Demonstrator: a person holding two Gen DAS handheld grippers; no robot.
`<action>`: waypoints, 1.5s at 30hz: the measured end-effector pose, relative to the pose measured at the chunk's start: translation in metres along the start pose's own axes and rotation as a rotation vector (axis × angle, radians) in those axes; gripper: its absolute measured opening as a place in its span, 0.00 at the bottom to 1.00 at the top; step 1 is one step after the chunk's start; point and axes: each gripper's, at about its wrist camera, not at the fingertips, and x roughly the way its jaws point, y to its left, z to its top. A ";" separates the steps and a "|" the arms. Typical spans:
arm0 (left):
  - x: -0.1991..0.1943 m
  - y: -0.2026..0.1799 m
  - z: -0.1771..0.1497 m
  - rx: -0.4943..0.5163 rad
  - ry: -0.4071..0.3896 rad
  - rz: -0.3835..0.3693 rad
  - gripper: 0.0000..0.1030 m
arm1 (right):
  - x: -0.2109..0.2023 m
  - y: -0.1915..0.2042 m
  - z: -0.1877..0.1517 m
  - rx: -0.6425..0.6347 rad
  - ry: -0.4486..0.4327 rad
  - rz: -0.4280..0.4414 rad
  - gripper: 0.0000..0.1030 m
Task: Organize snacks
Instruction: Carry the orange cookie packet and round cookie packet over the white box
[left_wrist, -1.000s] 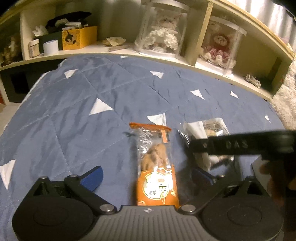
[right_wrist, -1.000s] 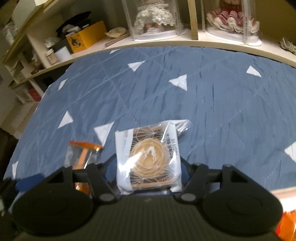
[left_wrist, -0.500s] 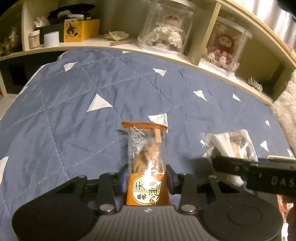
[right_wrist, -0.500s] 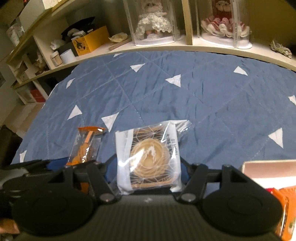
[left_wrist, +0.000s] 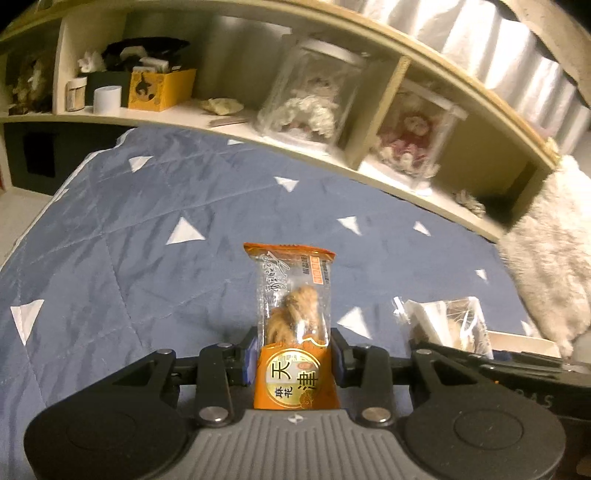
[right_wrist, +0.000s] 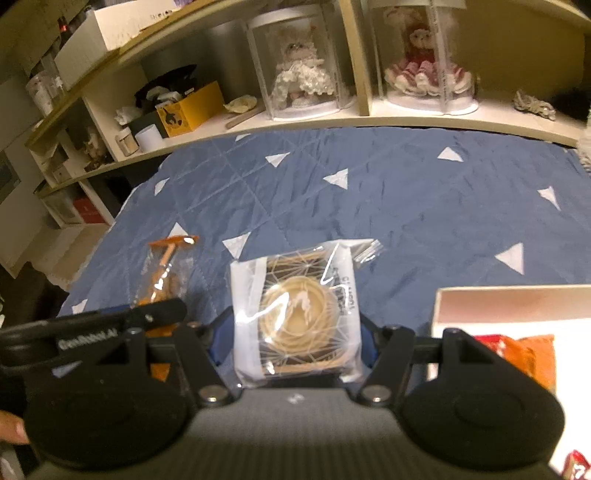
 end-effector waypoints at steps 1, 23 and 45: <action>-0.003 -0.003 -0.001 0.004 0.000 -0.006 0.39 | -0.003 -0.002 -0.001 0.004 -0.003 -0.002 0.67; -0.057 -0.101 -0.025 0.139 -0.034 -0.081 0.39 | -0.110 -0.073 -0.042 0.125 -0.122 -0.091 0.67; -0.004 -0.233 -0.055 0.131 0.067 -0.252 0.39 | -0.174 -0.188 -0.079 0.262 -0.257 -0.229 0.67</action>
